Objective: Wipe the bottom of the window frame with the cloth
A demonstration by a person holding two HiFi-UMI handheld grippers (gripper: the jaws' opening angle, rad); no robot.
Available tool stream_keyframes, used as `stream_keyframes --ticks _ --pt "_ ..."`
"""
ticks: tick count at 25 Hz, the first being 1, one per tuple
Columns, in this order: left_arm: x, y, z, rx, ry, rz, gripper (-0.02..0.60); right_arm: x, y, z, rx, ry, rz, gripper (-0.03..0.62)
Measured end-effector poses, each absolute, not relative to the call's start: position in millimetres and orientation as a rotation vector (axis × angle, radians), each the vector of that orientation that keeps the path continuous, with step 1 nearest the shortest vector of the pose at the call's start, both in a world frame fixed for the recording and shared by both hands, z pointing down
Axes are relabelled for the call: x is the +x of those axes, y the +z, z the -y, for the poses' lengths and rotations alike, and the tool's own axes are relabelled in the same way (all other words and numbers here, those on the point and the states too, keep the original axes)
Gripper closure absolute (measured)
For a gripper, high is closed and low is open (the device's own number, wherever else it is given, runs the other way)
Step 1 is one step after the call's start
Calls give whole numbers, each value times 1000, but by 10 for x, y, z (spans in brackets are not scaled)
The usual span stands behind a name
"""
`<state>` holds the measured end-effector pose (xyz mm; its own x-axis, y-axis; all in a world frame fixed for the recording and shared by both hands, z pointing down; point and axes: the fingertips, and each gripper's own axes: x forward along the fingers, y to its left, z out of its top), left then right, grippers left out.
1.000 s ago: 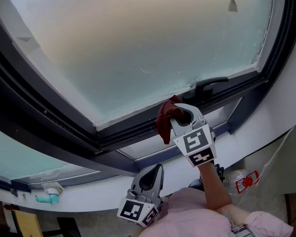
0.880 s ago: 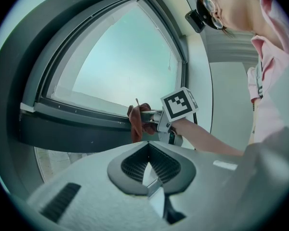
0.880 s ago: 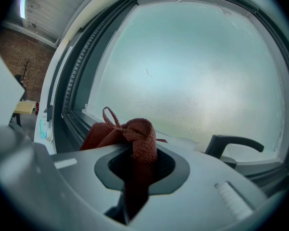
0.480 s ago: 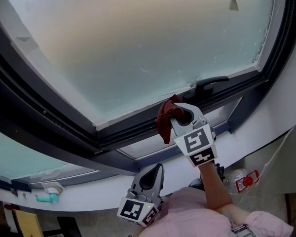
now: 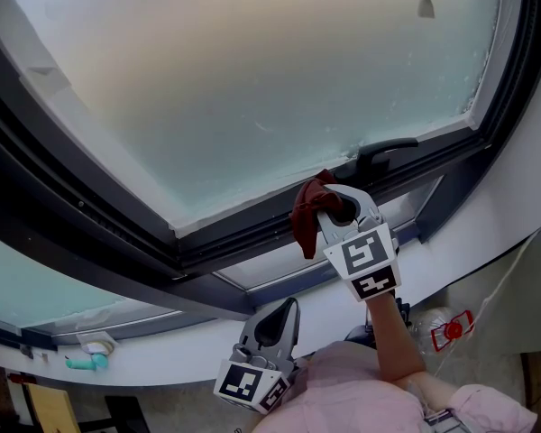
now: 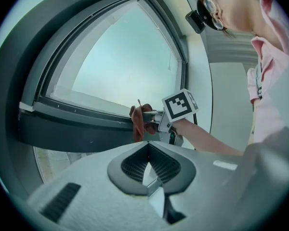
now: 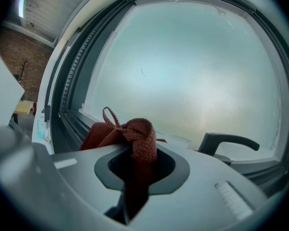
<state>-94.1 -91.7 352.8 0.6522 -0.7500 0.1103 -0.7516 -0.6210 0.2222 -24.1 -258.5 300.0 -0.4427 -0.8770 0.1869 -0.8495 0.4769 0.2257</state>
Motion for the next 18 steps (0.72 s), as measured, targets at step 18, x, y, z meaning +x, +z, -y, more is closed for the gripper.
stream_keyframes --ticks 18 --pt "-1074 3422 723 2612 -72 1251 584 -33 2885 2425 1475 -196 2649 531"
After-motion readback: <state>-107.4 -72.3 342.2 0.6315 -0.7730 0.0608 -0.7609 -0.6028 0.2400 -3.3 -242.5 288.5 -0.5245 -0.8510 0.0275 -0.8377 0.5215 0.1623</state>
